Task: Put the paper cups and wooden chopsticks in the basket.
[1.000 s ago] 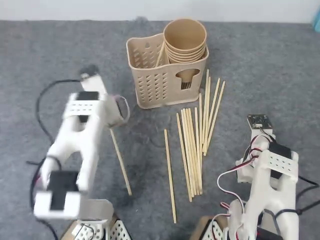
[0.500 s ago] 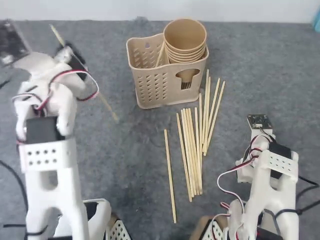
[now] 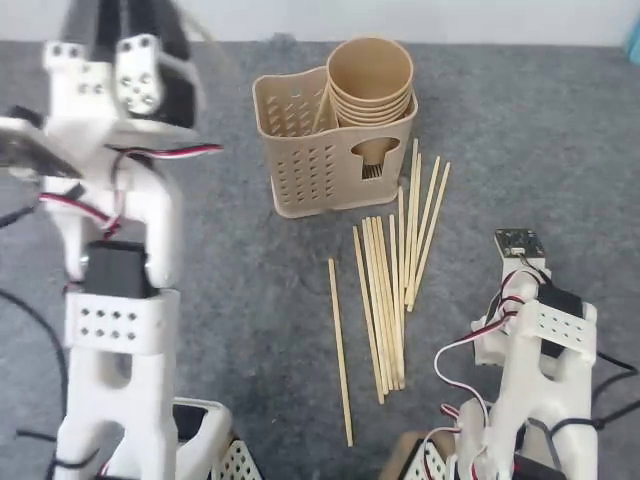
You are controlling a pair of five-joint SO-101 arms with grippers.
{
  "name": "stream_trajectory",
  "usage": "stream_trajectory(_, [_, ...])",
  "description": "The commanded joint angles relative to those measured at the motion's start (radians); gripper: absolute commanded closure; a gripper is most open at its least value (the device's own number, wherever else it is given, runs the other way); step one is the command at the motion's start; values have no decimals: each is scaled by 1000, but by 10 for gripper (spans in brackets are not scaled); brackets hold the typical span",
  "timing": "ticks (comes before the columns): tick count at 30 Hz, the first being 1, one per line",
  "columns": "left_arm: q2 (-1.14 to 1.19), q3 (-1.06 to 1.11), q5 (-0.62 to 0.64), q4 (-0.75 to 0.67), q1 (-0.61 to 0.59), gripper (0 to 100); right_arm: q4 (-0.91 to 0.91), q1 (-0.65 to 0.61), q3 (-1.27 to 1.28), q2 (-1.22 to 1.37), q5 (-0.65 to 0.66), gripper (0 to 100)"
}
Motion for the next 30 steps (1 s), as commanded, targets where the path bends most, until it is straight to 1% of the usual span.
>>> stream_trajectory(1, [106, -44, -8, -124, 51, 987, -12, 8, -9, -13, 6, 951])
stream_trajectory(7, [236, -1, -8, -95, 46, 987, -12, 8, -9, -13, 6, 951])
stream_trajectory(14, [255, 162, -8, -87, 52, 987, -12, 8, -9, -13, 6, 950])
stream_trajectory(16, [252, 180, -8, -81, 48, 954, -12, 8, -9, -13, 6, 949])
stream_trajectory(18, [230, 193, -3, -71, 38, 869, -12, 8, -9, -13, 6, 949])
stream_trajectory(20, [190, 194, -2, 6, 15, 783, -12, 8, -9, -13, 6, 949])
stream_trajectory(22, [138, 176, 0, 115, 14, 742, -12, 8, -9, -13, 6, 949])
stream_trajectory(26, [-2, 107, 0, 350, 8, 767, -12, 8, -9, -13, 6, 950])
stream_trajectory(30, [-189, 90, 0, 582, 9, 829, -7, 8, -6, -13, 6, 950])
